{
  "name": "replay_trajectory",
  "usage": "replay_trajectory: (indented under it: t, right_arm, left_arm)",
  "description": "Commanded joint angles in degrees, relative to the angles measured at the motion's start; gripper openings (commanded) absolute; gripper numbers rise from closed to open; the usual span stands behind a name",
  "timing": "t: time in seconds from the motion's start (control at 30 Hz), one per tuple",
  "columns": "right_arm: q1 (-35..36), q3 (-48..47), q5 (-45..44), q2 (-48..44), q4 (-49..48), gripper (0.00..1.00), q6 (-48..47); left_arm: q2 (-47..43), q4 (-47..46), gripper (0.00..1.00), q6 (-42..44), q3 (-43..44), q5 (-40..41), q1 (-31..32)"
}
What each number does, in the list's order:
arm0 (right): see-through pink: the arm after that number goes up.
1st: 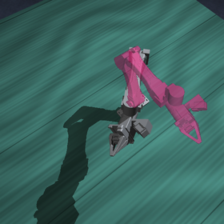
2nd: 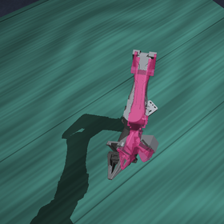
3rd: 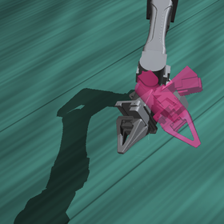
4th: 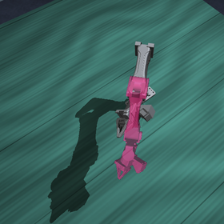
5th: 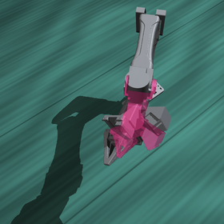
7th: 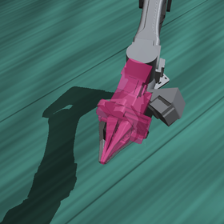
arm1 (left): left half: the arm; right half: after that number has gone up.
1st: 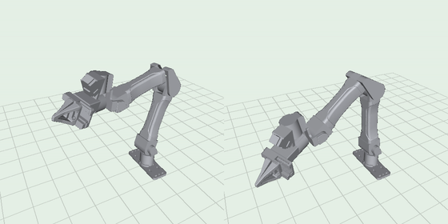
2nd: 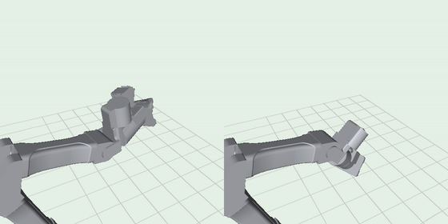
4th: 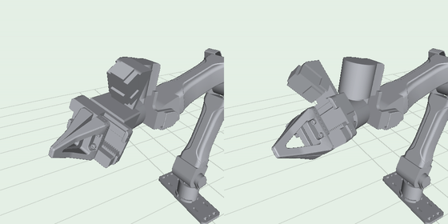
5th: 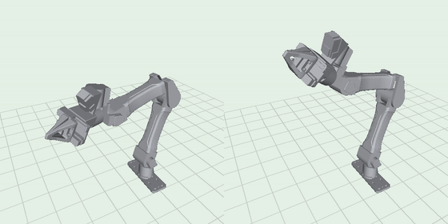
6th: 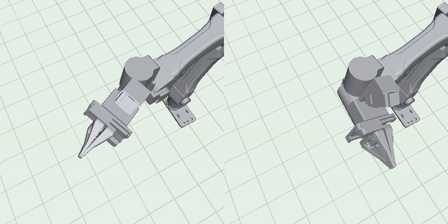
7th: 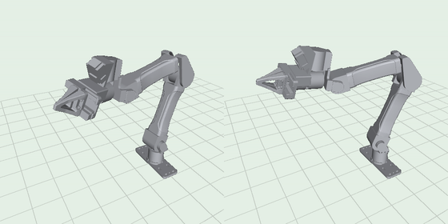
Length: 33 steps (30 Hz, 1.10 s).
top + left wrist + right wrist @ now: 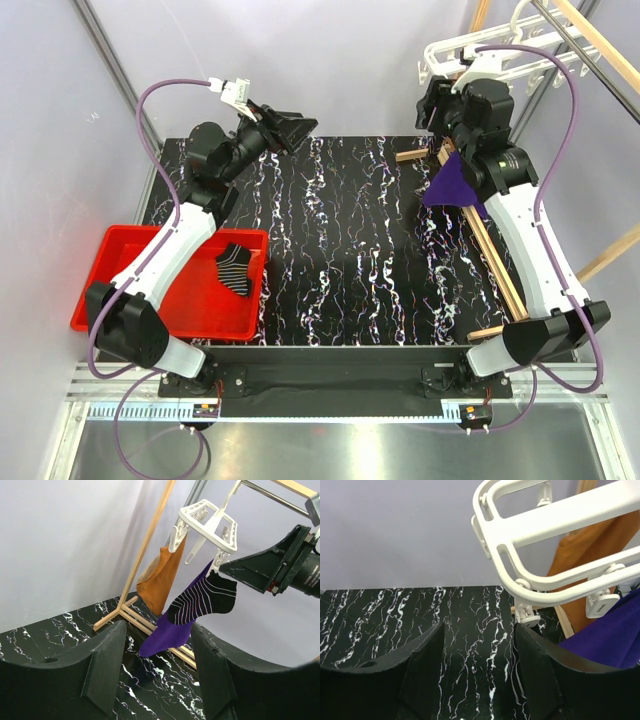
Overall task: Clip the socks to the hanger
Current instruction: Rotate the hanger at the clothesline.
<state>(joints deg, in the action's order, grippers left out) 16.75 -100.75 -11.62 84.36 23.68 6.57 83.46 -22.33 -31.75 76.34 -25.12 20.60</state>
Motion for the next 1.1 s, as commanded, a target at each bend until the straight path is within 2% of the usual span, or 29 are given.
replay_trajectory:
  t: [0.0, 0.5, 0.67, 0.83, 1.07]
  right_arm:
    - [0.3, -4.44, 3.71, 1.68, -1.45, 0.66, 0.73]
    - [2.58, -15.7, -1.12, 12.31, -2.33, 0.73, 0.29]
    - [3.81, -18.95, -6.83, 15.57, -1.71, 0.74, -0.06]
    - [3.99, -17.55, -13.33, 15.84, -3.38, 0.73, 0.02]
    - [4.08, -15.17, -15.8, 16.8, -8.83, 0.7, -1.38]
  left_arm:
    - [0.3, -2.55, 0.59, 0.37, 1.18, -1.24, -0.3]
    - [2.67, -3.07, 0.59, 1.51, 2.32, -1.51, -0.21]
    - [3.46, -3.34, 0.59, 1.43, 2.77, -1.33, 0.14]
    - [3.29, -3.34, 0.59, 1.42, 2.68, -1.42, 0.23]
    - [3.02, -3.6, 0.59, 1.51, 2.41, -1.59, 0.14]
